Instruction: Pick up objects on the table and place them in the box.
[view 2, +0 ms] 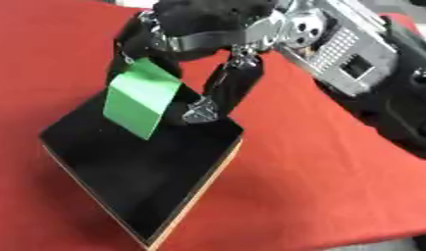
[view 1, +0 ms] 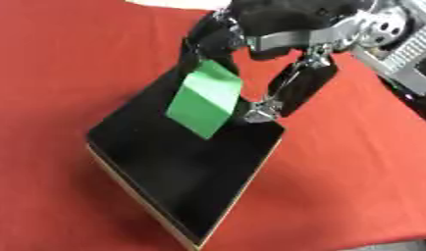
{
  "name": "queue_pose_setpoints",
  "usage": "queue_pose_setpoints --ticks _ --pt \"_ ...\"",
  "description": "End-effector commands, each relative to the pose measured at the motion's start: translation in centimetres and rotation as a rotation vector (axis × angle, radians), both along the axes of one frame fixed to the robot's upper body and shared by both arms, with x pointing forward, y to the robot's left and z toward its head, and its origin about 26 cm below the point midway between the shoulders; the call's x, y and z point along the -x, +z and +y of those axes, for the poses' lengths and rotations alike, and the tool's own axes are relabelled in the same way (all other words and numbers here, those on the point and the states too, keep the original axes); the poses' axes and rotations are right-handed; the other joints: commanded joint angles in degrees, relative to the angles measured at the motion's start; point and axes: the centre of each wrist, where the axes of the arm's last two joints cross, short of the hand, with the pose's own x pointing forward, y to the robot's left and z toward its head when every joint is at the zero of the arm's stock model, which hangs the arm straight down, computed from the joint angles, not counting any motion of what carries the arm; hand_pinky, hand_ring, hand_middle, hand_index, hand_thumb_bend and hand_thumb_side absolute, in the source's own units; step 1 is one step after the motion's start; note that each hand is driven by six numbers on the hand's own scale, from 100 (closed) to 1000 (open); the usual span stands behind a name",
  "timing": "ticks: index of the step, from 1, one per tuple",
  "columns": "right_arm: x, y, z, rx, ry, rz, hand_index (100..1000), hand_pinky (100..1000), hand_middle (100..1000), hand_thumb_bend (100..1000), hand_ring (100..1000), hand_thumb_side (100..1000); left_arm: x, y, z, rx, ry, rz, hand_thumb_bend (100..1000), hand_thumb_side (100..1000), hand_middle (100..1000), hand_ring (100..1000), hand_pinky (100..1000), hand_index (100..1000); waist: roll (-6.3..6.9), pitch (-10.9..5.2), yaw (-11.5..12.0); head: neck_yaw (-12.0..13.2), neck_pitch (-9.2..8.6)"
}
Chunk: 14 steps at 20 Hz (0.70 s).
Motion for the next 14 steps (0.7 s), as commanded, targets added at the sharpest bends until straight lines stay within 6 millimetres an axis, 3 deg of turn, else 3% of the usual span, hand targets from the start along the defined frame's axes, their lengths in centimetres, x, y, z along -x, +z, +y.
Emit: queue_pose_setpoints --ticks 1,2,6,7,8,9,10,11,12,14 --pt "-0.2 0.5 0.1 0.034 -0.009 -0.039 565 464 314 100 416 100 0.2 0.5 -0.2 -0.001 -0.013 -0.017 274 890 650 733 579 829 0.21 -0.88 -0.02 -0.27 0.28" --pt "-0.3 0.4 0.2 0.041 -0.007 -0.041 551 523 371 100 461 100 0.2 0.5 -0.2 -0.001 -0.014 -0.017 273 890 650 732 579 829 0.19 -0.85 0.02 -0.31 0.27" --pt "-0.6 -0.5 1.2 0.113 0.011 -0.052 541 578 405 100 491 116 0.2 0.5 -0.3 0.000 -0.018 -0.018 273 889 650 732 579 829 0.11 -0.62 0.38 -0.48 0.07" --pt "-0.6 -0.7 1.3 0.121 0.018 -0.053 544 604 431 100 514 220 0.2 0.5 -0.3 0.001 -0.019 -0.017 272 889 650 732 578 828 0.09 -0.58 0.42 -0.49 0.03" --pt "-0.7 -0.7 1.4 0.128 0.025 -0.055 544 604 431 100 514 220 0.2 0.5 -0.3 0.001 -0.019 -0.017 272 889 650 732 578 828 0.08 -0.54 0.45 -0.50 0.00" --pt "-0.7 -0.7 1.4 0.134 0.030 -0.059 567 637 477 145 555 386 0.2 0.5 -0.3 0.001 -0.019 -0.017 271 889 649 732 578 828 0.07 -0.51 0.47 -0.48 0.00" --pt "-0.7 -0.6 1.4 0.142 0.036 -0.070 567 637 478 146 555 395 0.2 0.5 -0.3 0.001 -0.019 -0.017 271 888 649 732 578 828 0.06 -0.47 0.49 -0.46 0.01" --pt "-0.7 -0.6 1.4 0.155 0.044 -0.082 616 671 527 219 601 523 0.2 0.5 -0.3 0.001 -0.019 -0.018 271 888 649 732 578 828 0.05 -0.45 0.50 -0.46 0.03" --pt "-0.6 -0.5 1.4 0.172 0.054 -0.093 640 695 558 251 630 577 0.2 0.5 -0.3 0.001 -0.019 -0.018 271 888 649 732 578 828 0.03 -0.42 0.50 -0.46 0.01" --pt "-0.7 -0.5 1.4 0.212 0.078 -0.108 787 779 692 300 757 697 0.1 0.5 -0.3 0.001 -0.020 -0.018 271 889 649 732 578 829 -0.03 -0.33 0.58 -0.51 -0.12"
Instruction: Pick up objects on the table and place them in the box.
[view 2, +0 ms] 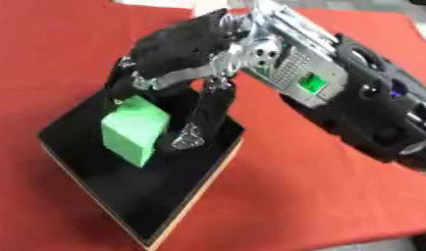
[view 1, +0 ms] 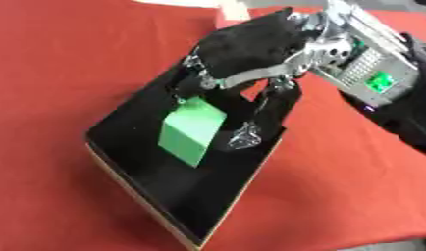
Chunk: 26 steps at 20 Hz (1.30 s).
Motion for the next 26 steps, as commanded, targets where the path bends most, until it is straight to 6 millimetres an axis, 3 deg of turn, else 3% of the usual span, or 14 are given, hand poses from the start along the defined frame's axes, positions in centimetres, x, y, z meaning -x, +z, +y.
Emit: queue_pose_setpoints --ticks 1,5,13,20,26 --pt "0.0 0.9 -0.2 0.071 0.030 -0.058 831 798 734 296 788 726 0.1 0.6 -0.1 -0.002 -0.011 -0.024 271 889 649 732 578 829 0.16 -0.87 0.23 -0.17 -0.20" --pt "-0.4 1.1 -0.4 0.143 0.020 -0.081 907 884 829 342 902 735 0.1 0.6 -0.1 -0.001 -0.010 -0.025 270 890 648 732 577 829 0.10 -0.56 0.63 -0.21 -0.26" --pt "-0.8 1.4 -0.8 0.140 -0.023 -0.104 914 900 824 362 895 801 0.2 0.6 -0.1 -0.002 -0.013 -0.022 269 889 648 732 577 829 0.09 -0.46 0.39 -0.26 -0.24" --pt "-0.7 2.3 -1.9 0.036 -0.056 -0.127 900 889 794 381 866 660 0.2 0.5 -0.2 -0.001 -0.015 -0.021 269 887 647 731 578 828 0.15 -0.69 0.33 -0.19 -0.52" --pt "-0.4 4.9 -4.5 -0.099 -0.196 -0.272 916 906 843 489 904 556 0.2 0.5 -0.2 0.000 -0.016 -0.020 268 886 647 731 578 825 0.18 -0.82 0.45 -0.42 -1.13"
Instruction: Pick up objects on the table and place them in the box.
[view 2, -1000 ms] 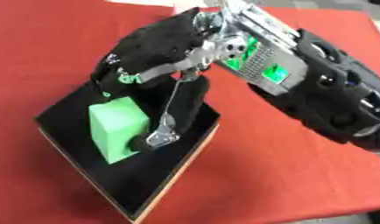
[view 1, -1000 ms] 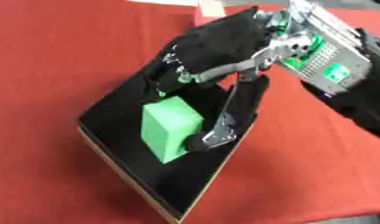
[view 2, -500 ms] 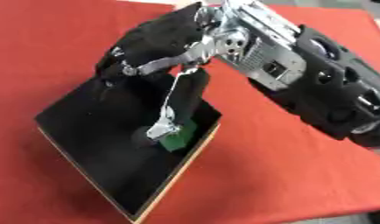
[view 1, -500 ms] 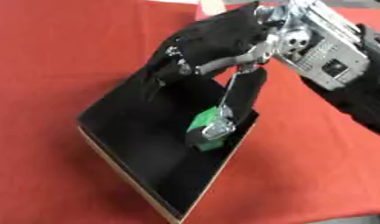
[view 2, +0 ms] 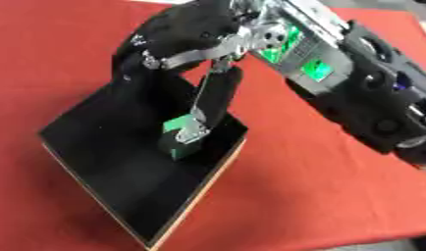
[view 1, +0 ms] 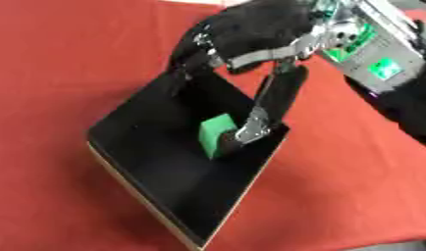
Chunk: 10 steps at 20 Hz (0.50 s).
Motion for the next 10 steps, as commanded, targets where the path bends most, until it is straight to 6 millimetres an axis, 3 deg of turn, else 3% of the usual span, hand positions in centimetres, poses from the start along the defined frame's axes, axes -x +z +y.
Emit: queue_pose_setpoints --ticks 1,10 --pt "0.1 2.4 -2.2 -0.053 -0.102 -0.125 921 910 851 503 913 543 0.2 0.5 -0.1 -0.004 -0.011 -0.019 268 886 647 731 577 825 0.38 -1.36 0.11 -0.47 -0.92" --pt "-2.7 4.8 -5.3 -0.173 -0.296 -0.256 931 920 866 563 925 480 0.2 0.5 -0.2 -0.007 -0.015 -0.014 267 887 647 732 577 824 0.41 -1.26 0.98 -1.06 -0.89"
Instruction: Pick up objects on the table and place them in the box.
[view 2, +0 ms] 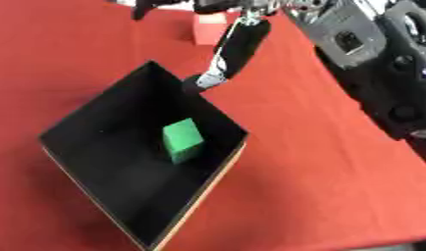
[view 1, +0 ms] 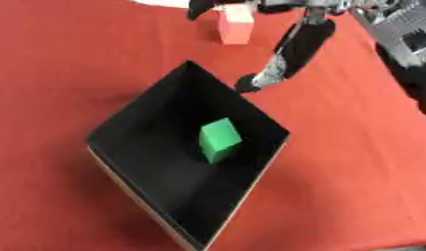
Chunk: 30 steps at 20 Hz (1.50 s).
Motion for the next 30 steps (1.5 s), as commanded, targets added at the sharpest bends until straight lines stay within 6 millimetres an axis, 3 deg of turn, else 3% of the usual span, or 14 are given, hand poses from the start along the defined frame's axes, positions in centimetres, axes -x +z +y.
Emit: queue_pose_setpoints --ticks 1,2,5,11,12,15,19,20,21,30 --pt "-0.9 1.9 -1.6 -0.022 -0.087 -0.065 933 922 872 526 929 456 0.2 0.5 -0.1 -0.004 -0.013 -0.018 267 887 647 732 576 824 0.24 -1.11 0.13 -0.48 -0.29" --pt "-1.5 2.1 -1.9 -0.027 -0.111 -0.070 935 924 875 571 931 477 0.2 0.5 -0.1 -0.004 -0.013 -0.017 267 888 647 732 576 824 0.23 -1.08 0.21 -0.64 -0.22" --pt "-3.1 2.5 -2.8 -0.036 -0.179 -0.077 942 930 890 586 940 474 0.2 0.5 -0.1 -0.003 -0.011 -0.017 266 887 647 732 576 824 0.20 -1.02 0.47 -0.96 -0.13" --pt "-6.8 2.7 -5.3 -0.085 -0.325 -0.057 943 933 880 563 938 482 0.2 0.5 0.0 -0.003 -0.004 -0.020 264 887 645 733 575 824 0.38 -0.70 1.11 -1.54 -0.10" --pt "-7.3 2.7 -5.7 -0.089 -0.342 -0.052 946 942 889 601 948 417 0.2 0.6 0.1 -0.004 -0.002 -0.021 263 887 645 733 575 823 0.44 -0.62 1.23 -1.67 -0.14" --pt "-8.6 2.5 -6.4 -0.080 -0.387 -0.011 948 962 903 618 965 392 0.2 0.6 0.1 -0.005 0.000 -0.022 261 887 644 734 574 824 0.60 -0.38 1.62 -2.08 -0.30" --pt "-10.1 2.9 -6.5 -0.048 -0.456 0.049 956 978 926 623 980 396 0.2 0.6 0.1 -0.007 0.000 -0.021 259 887 644 734 573 824 0.82 -0.18 1.94 -2.57 -0.78" --pt "-10.4 3.0 -6.4 -0.045 -0.477 0.062 957 978 924 574 980 404 0.2 0.6 0.1 -0.008 0.000 -0.020 259 887 644 735 573 824 0.88 -0.13 2.00 -2.72 -1.01" --pt "-10.8 3.0 -6.4 -0.043 -0.494 0.075 957 978 926 619 980 393 0.2 0.6 0.1 -0.009 0.000 -0.020 258 888 644 734 573 824 0.92 -0.08 2.07 -2.89 -1.23" --pt "-13.4 2.0 -6.1 -0.043 -0.592 0.170 966 978 933 599 980 389 0.1 0.8 -0.1 -0.014 -0.007 -0.020 253 889 642 734 571 824 1.08 0.81 2.95 -4.56 -4.07"
